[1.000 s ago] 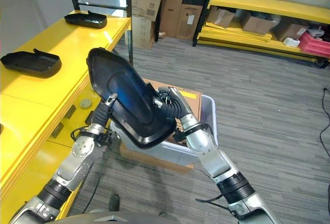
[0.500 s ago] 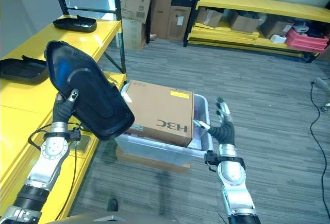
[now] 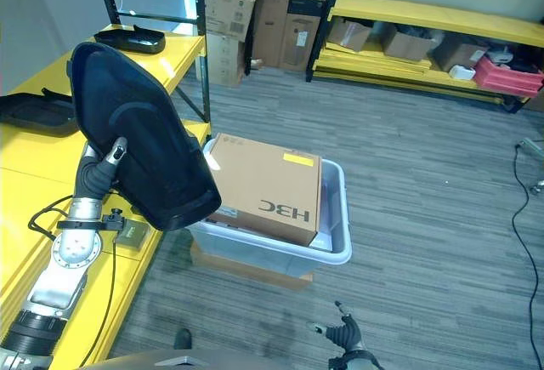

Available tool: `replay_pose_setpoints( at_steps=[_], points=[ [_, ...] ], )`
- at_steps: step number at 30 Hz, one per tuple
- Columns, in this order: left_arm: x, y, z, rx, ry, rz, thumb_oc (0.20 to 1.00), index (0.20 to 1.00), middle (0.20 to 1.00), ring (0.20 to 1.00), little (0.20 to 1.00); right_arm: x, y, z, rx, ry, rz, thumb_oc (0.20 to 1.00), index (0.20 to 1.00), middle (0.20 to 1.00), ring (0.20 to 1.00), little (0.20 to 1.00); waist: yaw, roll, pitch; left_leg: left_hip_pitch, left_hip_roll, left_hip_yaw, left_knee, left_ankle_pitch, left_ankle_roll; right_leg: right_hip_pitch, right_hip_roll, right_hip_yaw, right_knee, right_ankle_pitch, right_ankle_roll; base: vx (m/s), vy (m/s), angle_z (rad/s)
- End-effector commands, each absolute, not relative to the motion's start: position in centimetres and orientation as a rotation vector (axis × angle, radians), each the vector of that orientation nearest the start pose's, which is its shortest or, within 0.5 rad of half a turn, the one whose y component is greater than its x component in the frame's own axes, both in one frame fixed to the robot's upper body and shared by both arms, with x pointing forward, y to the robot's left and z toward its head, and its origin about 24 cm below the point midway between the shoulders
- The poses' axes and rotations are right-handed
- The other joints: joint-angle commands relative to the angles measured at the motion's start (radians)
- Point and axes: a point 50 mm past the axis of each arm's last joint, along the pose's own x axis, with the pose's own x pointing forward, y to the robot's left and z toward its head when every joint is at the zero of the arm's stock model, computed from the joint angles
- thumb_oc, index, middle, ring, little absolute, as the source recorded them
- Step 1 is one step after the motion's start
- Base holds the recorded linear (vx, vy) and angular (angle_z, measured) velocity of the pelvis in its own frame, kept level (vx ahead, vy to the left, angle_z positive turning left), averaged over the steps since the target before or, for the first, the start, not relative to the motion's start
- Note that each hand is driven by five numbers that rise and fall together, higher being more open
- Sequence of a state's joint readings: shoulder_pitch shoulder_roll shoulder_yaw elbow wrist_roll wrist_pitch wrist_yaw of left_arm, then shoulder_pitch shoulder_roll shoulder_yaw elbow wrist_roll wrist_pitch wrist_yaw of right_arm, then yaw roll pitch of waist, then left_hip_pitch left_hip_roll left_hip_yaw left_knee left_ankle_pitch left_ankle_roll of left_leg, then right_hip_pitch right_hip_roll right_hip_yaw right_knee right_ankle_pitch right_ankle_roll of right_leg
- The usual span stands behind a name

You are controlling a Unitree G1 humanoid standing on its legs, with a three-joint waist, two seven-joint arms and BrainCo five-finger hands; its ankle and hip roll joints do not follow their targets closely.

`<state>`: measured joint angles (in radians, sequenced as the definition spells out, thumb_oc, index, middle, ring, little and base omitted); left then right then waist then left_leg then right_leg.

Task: Move parts from the plastic box to the shelf.

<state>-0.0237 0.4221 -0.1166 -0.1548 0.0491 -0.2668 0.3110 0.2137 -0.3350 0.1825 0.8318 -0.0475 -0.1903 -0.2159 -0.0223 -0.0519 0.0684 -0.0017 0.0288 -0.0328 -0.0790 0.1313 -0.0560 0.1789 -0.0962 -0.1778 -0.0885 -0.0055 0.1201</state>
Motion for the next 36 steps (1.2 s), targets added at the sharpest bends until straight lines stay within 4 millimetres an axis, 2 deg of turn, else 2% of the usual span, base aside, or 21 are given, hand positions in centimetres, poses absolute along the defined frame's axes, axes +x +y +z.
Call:
replay_pose_setpoints(
  at_steps=[1,2,4,7,9,12,13,14,15,17,22,23,24,26,27,28,29,31,32,34,36],
  points=[
    [24.0,19.4,15.8,0.334,-0.706,0.115,0.200,0.200,0.200,0.200,0.200,11.9,-24.2,-13.0,-0.478,0.827,-0.058,1.000,1.000,1.000,1.000,1.000,0.039,0.018,0.017,0.019,0.098,-0.066,0.069,-0.114,-0.052,-0.076,-0.010,-0.023,0.087,-0.061,-0.005,-0.08,-0.196,0.34],
    [23.5,19.8,15.8,0.345,-0.706,0.119,0.200,0.200,0.200,0.200,0.200,11.3,-23.5,-13.9,-0.445,0.891,-0.054,1.000,1.000,1.000,1.000,1.000,0.069,0.028,0.031,0.000,0.103,-0.095,0.080,-0.091,-0.069,-0.069,0.002,-0.047,0.086,-0.069,-0.020,-0.09,-0.203,0.42],
    [23.3,19.9,16.2,0.337,-0.723,0.119,0.200,0.200,0.200,0.200,0.200,11.6,-23.3,-14.2,-0.449,0.906,-0.058,1.000,1.000,1.000,1.000,1.000,0.078,0.034,0.042,-0.018,0.103,-0.120,0.088,-0.078,-0.080,-0.068,0.008,-0.067,0.085,-0.072,-0.026,-0.08,-0.131,0.49],
    [23.0,20.0,16.6,0.323,-0.746,0.128,0.200,0.200,0.200,0.200,0.200,11.5,-22.7,-14.9,-0.458,0.966,-0.059,1.000,1.000,1.000,1.000,1.000,0.120,0.064,0.070,-0.072,0.097,-0.204,0.072,-0.009,-0.117,-0.068,0.023,-0.147,0.081,-0.085,-0.046,-0.12,-0.124,0.63],
    [22.6,19.9,17.0,0.283,-0.773,0.137,0.200,0.200,0.200,0.200,0.200,12.6,-23.1,-14.8,-0.479,0.983,-0.091,1.000,1.000,1.000,1.000,1.000,0.165,0.083,0.098,-0.140,0.048,-0.248,0.115,0.007,-0.125,-0.067,0.004,-0.235,0.071,-0.081,-0.049,-0.20,-0.108,1.34],
    [22.4,19.9,17.0,0.259,-0.775,0.138,0.200,0.200,0.200,0.200,0.200,13.7,-23.0,-14.5,-0.472,0.963,-0.108,1.000,1.000,1.000,1.000,1.000,0.167,0.078,0.099,-0.151,0.038,-0.177,0.175,-0.030,-0.097,-0.082,-0.019,-0.272,0.084,-0.074,-0.047,-0.13,-0.035,1.34],
    [21.9,19.8,17.3,0.271,-0.787,0.119,0.200,0.200,0.200,0.200,0.200,13.9,-23.5,-14.4,-0.432,0.981,-0.171,1.000,1.000,1.000,1.000,1.000,0.177,0.061,0.083,-0.137,0.018,-0.057,0.254,-0.126,-0.050,-0.088,-0.043,-0.323,0.074,-0.067,-0.051,-0.10,-0.083,1.03],
    [21.9,19.8,17.4,0.273,-0.795,0.115,0.200,0.200,0.200,0.200,0.200,13.8,-23.7,-14.4,-0.421,0.987,-0.186,1.000,1.000,1.000,1.000,1.000,0.174,0.055,0.074,-0.120,0.021,-0.024,0.278,-0.176,-0.048,-0.079,-0.042,-0.322,0.071,-0.084,-0.050,-0.13,-0.029,0.91],
    [21.9,19.8,17.4,0.273,-0.796,0.113,0.200,0.200,0.200,0.200,0.200,13.8,-23.7,-14.4,-0.420,0.987,-0.188,1.000,1.000,1.000,1.000,1.000,0.175,0.055,0.079,-0.131,0.016,-0.016,0.285,-0.161,-0.040,-0.087,-0.049,-0.337,0.074,-0.067,-0.053,0.03,-0.033,1.17],
    [21.8,19.5,18.4,0.224,-0.844,0.088,0.200,0.200,0.200,0.200,0.200,13.5,-23.8,-14.5,-0.408,1.004,-0.198,1.000,1.000,1.000,1.000,1.000,0.172,0.051,0.059,-0.092,0.018,0.043,0.287,-0.230,-0.033,-0.074,-0.049,-0.369,0.076,-0.083,-0.052,0.01,0.024,0.76],
    [21.8,18.7,19.8,0.180,-0.904,0.032,0.200,0.200,0.200,0.200,0.200,12.9,-23.5,-14.8,-0.415,1.028,-0.181,1.000,1.000,1.000,1.000,1.000,0.166,0.047,0.032,-0.043,-0.010,0.025,0.194,-0.228,-0.008,-0.075,-0.066,-0.409,0.143,-0.091,-0.040,0.05,0.120,0.90],
    [21.8,18.5,21.0,0.181,-0.951,0.012,0.200,0.200,0.200,0.200,0.200,12.9,-23.2,-14.9,-0.397,1.027,-0.183,1.000,1.000,1.000,1.000,1.000,0.157,0.042,0.040,-0.029,-0.021,0.016,0.194,-0.244,0.018,-0.126,-0.105,-0.403,0.293,-0.088,-0.026,0.05,0.129,0.29],
    [21.8,18.5,21.0,0.182,-0.951,0.012,0.200,0.200,0.200,0.200,0.200,12.9,-23.2,-14.9,-0.397,1.027,-0.182,1.000,1.000,1.000,1.000,1.000,0.157,0.040,0.041,-0.029,-0.024,0.016,0.193,-0.245,0.020,-0.130,-0.111,-0.401,0.305,-0.092,-0.023,0.04,0.257,0.02],
    [21.8,18.3,21.7,0.180,-0.986,-0.008,0.200,0.200,0.200,0.200,0.200,13.3,-22.9,-14.8,-0.390,1.017,-0.170,1.000,1.000,1.000,1.000,1.000,0.141,0.044,0.057,-0.008,-0.046,0.006,0.195,-0.263,0.056,-0.183,-0.166,-0.365,0.443,-0.072,0.021,-0.04,0.203,-0.04],
    [21.9,17.7,22.1,0.184,-1.004,-0.044,0.200,0.200,0.200,0.200,0.200,13.5,-22.6,-14.8,-0.393,1.011,-0.159,1.000,1.000,1.000,1.000,1.000,0.123,0.043,0.072,-0.015,-0.057,-0.004,0.189,-0.233,0.069,-0.229,-0.171,-0.312,0.492,-0.033,0.031,-0.10,0.079,0.08],
    [22.1,17.1,22.3,0.195,-1.018,-0.082,0.200,0.200,0.200,0.200,0.200,13.8,-22.3,-14.8,-0.385,1.004,-0.155,1.000,1.000,1.000,1.000,1.000,0.092,0.047,0.072,-0.006,-0.061,-0.059,0.153,-0.212,0.067,-0.274,-0.094,-0.146,0.444,-0.068,0.027,-0.12,0.047,0.32],
    [22.1,17.0,22.3,0.195,-1.019,-0.082,0.200,0.200,0.200,0.200,0.200,13.8,-22.3,-14.8,-0.385,1.004,-0.155,1.000,1.000,1.000,1.000,1.000,0.093,0.047,0.069,-0.009,-0.059,-0.058,0.150,-0.207,0.066,-0.276,-0.091,-0.146,0.438,-0.062,0.025,-0.02,-0.034,0.81],
    [22.3,16.2,22.5,0.165,-1.027,-0.145,0.200,0.200,0.200,0.200,0.200,13.1,-22.3,-15.0,-0.374,1.023,-0.152,1.000,1.000,1.000,1.000,1.000,0.050,0.055,0.059,-0.009,-0.073,-0.146,0.092,-0.163,0.054,-0.296,0.012,0.084,0.345,-0.095,0.012,0.02,-0.037,0.84],
    [22.4,15.9,22.6,0.154,-1.031,-0.175,0.200,0.200,0.200,0.200,0.200,12.8,-22.6,-15.1,-0.385,1.029,-0.152,1.000,1.000,1.000,1.000,1.000,0.028,0.059,0.066,-0.020,-0.086,-0.211,0.066,-0.140,0.047,-0.306,0.054,0.240,0.295,-0.087,-0.004,0.00,-0.043,0.88],
    [22.4,15.8,22.4,0.153,-1.024,-0.182,0.200,0.200,0.200,0.200,0.200,12.3,-22.6,-15.2,-0.377,1.039,-0.150,1.000,1.000,1.000,1.000,1.000,0.023,0.055,0.063,-0.028,-0.090,-0.232,0.054,-0.130,0.042,-0.295,0.071,0.279,0.258,-0.079,-0.016,0.00,-0.102,1.52],
    [22.3,16.1,22.2,0.148,-1.018,-0.170,0.200,0.200,0.200,0.200,0.200,12.2,-22.4,-15.3,-0.381,1.048,-0.140,1.000,1.000,1.000,1.000,1.000,0.037,0.052,0.060,-0.038,-0.095,-0.242,0.044,-0.125,0.036,-0.279,0.043,0.228,0.207,-0.056,-0.018,-0.01,-0.205,1.32]
  ],
)
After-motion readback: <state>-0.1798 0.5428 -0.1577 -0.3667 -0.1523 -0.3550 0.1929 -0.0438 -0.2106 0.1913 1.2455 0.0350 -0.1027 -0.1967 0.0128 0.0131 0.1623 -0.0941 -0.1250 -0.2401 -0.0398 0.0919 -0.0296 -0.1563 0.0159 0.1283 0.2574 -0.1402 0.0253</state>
